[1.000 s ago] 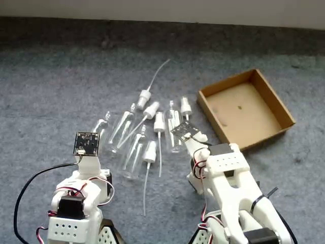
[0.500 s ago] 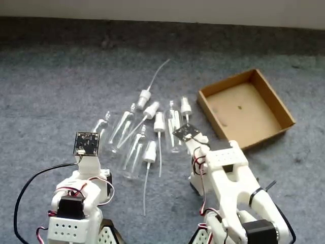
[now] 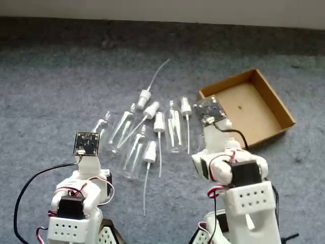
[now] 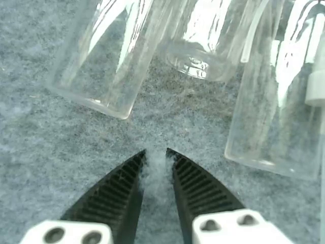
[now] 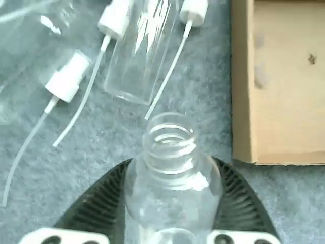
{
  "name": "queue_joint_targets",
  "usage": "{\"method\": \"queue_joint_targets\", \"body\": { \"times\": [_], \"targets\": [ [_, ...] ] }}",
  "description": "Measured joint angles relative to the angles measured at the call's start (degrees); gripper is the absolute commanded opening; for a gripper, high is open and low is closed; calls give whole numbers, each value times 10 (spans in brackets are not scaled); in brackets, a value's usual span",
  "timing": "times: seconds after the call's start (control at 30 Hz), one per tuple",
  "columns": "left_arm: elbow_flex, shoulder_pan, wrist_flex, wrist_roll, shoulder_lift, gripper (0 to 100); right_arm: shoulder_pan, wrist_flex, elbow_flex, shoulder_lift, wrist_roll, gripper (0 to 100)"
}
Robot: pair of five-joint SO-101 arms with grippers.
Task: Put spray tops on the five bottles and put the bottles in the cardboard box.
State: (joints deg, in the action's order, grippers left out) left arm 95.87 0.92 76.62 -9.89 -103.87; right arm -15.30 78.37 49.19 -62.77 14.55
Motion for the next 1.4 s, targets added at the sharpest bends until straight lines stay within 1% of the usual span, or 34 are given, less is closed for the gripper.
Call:
{"method": "queue_joint_targets", "body": {
  "times": [0.13, 0.23, 0.43, 0.5, 0.57, 0.63, 0.73, 0.8, 1.0, 1.13, 1.23, 1.33, 1.4],
  "targets": [
    [0, 0, 0, 0, 0, 7, -6, -3, 10, -88, -4, 117],
    [0, 0, 0, 0, 0, 8, -6, -45, 60, -103, -4, 117],
    [0, 0, 0, 0, 0, 8, -6, -200, 206, -102, -8, 117],
    [0, 2, 0, 5, 0, 8, -6, -248, 250, -102, -21, 117],
    [-6, 23, 0, 38, 0, 8, -6, -286, 284, -102, -51, 117],
    [-26, 63, 0, 98, 0, 8, -5, -309, 304, -101, -71, 117],
    [-83, 129, 0, 196, 0, 8, -5, -327, 312, -102, -79, 117],
    [-112, 154, 0, 242, -4, 8, -5, -332, 314, -102, -82, 117],
    [-164, 159, 0, 332, -5, 8, -2, -361, 328, -102, -84, 117],
    [-189, 159, 0, 353, 5, 8, 13, -399, 356, -108, -84, 117],
    [-232, 154, 0, 356, 62, 7, 17, -441, 389, -110, -84, 117],
    [-300, 112, 0, 356, 163, 7, 20, -475, 407, -110, -84, 117],
    [-349, 75, 0, 356, 241, 7, 20, -479, 410, -110, -84, 117]
  ]
}}
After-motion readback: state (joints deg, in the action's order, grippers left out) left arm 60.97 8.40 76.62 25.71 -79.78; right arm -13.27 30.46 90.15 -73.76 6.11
